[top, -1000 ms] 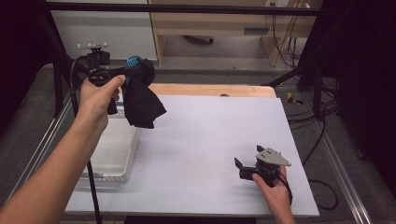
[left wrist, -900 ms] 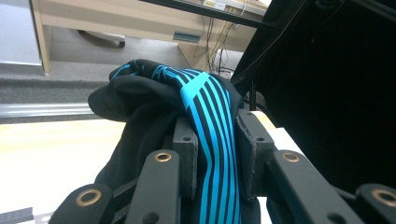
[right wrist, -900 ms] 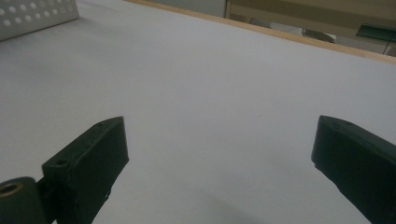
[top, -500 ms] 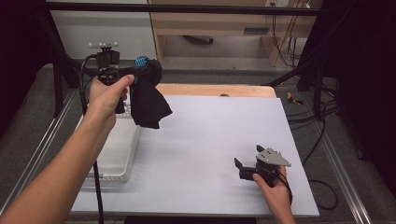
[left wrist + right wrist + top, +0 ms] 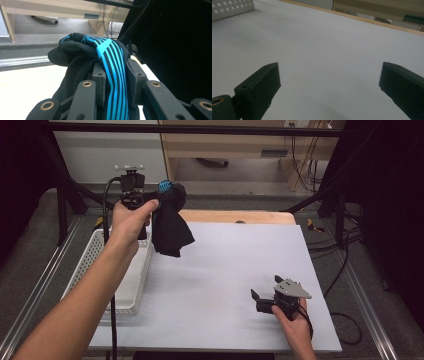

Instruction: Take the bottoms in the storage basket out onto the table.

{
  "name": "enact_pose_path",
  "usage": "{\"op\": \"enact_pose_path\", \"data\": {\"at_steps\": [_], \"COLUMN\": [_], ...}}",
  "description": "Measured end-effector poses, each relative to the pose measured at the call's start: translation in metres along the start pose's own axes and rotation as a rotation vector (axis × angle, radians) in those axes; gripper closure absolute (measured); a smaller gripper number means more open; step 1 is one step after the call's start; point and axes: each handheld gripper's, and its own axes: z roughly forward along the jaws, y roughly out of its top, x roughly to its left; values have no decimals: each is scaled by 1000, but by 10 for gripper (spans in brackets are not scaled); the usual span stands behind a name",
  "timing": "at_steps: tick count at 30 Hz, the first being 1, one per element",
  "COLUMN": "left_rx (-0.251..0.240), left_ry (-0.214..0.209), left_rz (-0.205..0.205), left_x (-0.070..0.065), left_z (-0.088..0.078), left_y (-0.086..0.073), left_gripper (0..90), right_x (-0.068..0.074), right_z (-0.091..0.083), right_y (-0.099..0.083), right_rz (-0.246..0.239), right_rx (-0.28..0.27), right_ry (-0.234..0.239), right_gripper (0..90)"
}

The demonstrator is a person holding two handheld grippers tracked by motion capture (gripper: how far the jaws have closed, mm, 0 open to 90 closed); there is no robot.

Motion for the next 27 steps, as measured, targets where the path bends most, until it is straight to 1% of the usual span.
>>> {"op": "enact_pose_path", "data": {"at_steps": [4,8,27], "left_rx": [7,19,30], "left_ry": [-3,-14,-37], "left_rz": [27,45,55], "left_x": [-7,-12,-23], "left_z": [6,10,24], "left_y": [-2,-4,-12], "left_gripper": [718,717,717], "right_x": [0,1,1], "right_z": [0,0,0], "right_y": [0,0,-1], "right_rz": [0,1,-9], "right_rx": [-2,-2,-14], "right_ry": [-1,3,14], "right_gripper": [40,40,40]}}
